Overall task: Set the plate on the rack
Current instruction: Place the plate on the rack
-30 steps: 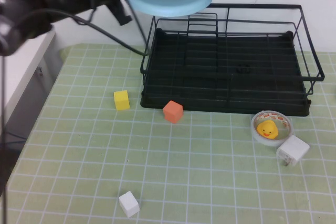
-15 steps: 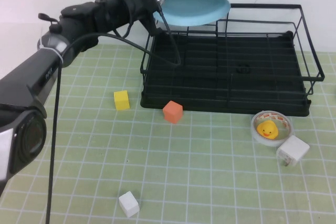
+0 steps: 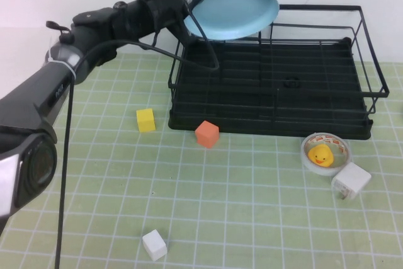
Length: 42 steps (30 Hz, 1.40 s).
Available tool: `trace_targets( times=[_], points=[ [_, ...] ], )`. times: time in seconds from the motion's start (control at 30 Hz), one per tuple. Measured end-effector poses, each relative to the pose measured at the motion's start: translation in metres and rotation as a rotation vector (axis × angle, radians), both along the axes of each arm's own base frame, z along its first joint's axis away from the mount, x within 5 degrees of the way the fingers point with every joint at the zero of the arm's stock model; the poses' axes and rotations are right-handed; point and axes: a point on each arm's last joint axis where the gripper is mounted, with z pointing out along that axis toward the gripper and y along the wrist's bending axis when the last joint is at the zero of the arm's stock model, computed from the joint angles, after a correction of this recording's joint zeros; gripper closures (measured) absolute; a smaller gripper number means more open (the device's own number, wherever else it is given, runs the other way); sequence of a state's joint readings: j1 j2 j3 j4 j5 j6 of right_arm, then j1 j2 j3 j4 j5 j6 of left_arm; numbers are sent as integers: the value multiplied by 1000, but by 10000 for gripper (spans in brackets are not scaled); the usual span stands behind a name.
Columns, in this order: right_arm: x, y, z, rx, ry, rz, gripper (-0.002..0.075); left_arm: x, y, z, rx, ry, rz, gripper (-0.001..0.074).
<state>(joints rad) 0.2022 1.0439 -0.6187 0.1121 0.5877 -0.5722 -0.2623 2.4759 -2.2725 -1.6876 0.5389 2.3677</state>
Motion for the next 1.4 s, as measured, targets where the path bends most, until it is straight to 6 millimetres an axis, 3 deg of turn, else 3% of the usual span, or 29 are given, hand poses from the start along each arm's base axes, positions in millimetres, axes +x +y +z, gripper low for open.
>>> trace_targets(
  times=[0.2,0.53,1.03,1.27,1.4],
  points=[
    [0,0,0,0,0,0,725,5,5,-14,-27,55,3,666],
    [0,0,0,7,2,-3,725,6,11,-18,-12,35,-29,666],
    [0,1,0,21,5,-7,725,8,11,4,14,-74,-12,666],
    [-1,1,0,22,7,-8,725,16,12,-24,37,-40,16,666],
    [-1,1,-1,26,10,-10,726,16,11,-28,44,-43,2,666]
  ],
)
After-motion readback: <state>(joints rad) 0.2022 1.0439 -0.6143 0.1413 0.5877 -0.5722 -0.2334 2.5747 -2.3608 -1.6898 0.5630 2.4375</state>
